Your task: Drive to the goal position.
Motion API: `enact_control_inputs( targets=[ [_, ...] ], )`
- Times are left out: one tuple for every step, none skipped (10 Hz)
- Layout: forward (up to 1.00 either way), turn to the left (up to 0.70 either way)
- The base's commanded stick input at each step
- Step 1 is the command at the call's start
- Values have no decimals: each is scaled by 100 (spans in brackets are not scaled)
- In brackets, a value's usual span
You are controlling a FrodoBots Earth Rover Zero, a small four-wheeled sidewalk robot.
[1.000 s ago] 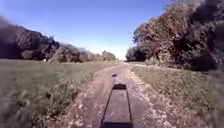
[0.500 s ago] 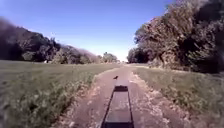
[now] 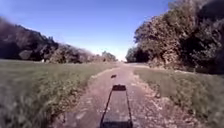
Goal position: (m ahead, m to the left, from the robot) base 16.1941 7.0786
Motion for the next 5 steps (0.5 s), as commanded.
enact_control_inputs(
  targets=[
    [85, 0],
    [85, 0],
    [85, 0],
    [85, 0],
    [85, 0]
  ],
)
